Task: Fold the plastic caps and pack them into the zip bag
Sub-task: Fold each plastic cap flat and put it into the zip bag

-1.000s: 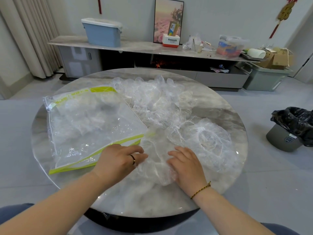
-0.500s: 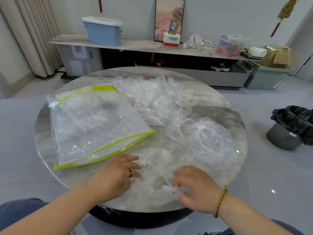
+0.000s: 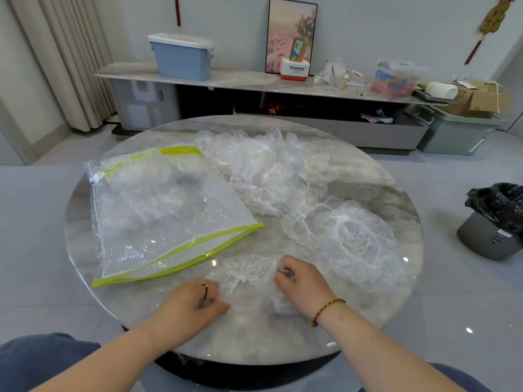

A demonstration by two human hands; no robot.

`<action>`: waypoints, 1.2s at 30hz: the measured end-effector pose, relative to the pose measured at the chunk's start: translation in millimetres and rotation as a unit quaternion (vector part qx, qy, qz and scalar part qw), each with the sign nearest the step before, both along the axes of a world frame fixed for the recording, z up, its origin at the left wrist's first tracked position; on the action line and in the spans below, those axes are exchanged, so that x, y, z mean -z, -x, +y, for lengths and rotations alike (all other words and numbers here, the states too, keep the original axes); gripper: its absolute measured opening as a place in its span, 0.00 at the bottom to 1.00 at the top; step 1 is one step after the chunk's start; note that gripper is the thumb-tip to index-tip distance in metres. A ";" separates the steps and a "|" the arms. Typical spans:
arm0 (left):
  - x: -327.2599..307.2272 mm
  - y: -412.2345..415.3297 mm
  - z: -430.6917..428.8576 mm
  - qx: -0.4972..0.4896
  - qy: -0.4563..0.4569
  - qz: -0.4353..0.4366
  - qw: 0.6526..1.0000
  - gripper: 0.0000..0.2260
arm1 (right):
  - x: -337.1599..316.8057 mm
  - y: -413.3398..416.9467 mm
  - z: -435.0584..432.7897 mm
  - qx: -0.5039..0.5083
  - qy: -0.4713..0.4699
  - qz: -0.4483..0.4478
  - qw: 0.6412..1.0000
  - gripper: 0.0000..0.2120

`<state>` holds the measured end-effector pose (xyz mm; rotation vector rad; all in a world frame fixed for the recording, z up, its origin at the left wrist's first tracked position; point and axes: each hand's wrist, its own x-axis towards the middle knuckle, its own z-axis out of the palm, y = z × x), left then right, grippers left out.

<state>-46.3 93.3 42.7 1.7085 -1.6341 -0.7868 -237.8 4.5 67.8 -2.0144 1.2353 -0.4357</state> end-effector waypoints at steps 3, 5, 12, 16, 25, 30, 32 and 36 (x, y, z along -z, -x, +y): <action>1.8 1.9 -7.5 -0.103 -0.060 0.017 0.993 0.21 | 8.4 -11.6 -12.8 0.036 0.001 0.042 0.998 0.09; 0.4 1.4 -9.8 -0.163 -0.062 -0.016 0.985 0.20 | 10.9 -16.6 -18.0 0.065 0.008 0.075 0.995 0.08; -11.0 4.4 -6.0 -0.196 0.013 -0.281 0.940 0.03 | 16.1 -27.5 -8.5 0.075 0.167 0.227 0.957 0.26; -2.9 8.3 -8.7 -0.033 0.245 -0.291 0.924 0.14 | 25.0 -30.0 -0.6 0.086 0.376 0.140 0.912 0.14; 20.1 8.5 -35.1 0.124 0.003 -0.409 0.904 0.32 | 45.6 -25.0 19.4 -0.036 0.225 0.250 0.941 0.22; 27.0 9.7 -36.3 0.124 -0.028 -0.416 0.901 0.35 | 39.9 -24.5 17.1 -0.065 0.192 0.265 0.943 0.23; 17.3 11.6 -36.4 0.100 -0.042 -0.428 0.897 0.40 | 40.1 -23.9 17.1 -0.081 0.181 0.286 0.937 0.23; 17.2 9.3 -38.8 0.100 -0.027 -0.356 0.929 0.62 | 35.4 -19.9 16.1 -0.073 0.210 0.239 0.945 0.21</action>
